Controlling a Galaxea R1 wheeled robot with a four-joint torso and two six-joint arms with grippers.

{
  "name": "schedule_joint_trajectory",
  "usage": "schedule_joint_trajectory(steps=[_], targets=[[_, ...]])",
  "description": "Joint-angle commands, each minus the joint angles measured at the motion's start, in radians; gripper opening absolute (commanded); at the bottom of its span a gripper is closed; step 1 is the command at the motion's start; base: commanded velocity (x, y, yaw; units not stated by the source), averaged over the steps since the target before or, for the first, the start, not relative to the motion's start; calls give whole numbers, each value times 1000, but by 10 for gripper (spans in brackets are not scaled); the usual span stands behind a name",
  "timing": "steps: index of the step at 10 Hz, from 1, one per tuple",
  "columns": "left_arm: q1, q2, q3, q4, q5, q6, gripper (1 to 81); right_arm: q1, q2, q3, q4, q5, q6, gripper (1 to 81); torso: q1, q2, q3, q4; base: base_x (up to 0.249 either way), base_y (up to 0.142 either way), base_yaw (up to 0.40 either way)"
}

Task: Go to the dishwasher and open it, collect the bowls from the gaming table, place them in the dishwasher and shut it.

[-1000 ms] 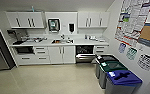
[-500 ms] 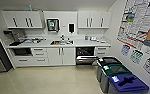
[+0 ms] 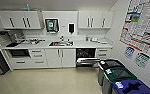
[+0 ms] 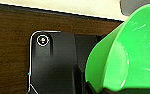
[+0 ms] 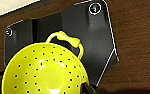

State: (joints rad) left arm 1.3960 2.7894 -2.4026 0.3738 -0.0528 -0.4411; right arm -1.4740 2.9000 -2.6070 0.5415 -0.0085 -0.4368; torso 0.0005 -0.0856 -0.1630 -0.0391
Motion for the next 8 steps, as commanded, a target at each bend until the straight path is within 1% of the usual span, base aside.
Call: schedule_joint_trajectory(steps=[1,8], targets=[[-50,-11,14,11,37,5,10,45,-12,3,-5,-70,-3,10,0,0,0,0,218,0,0],[-48,-13,14,11,37,5,10,48,-12,3,-6,-70,-3,10,1,0,0,0,200,0,0]])
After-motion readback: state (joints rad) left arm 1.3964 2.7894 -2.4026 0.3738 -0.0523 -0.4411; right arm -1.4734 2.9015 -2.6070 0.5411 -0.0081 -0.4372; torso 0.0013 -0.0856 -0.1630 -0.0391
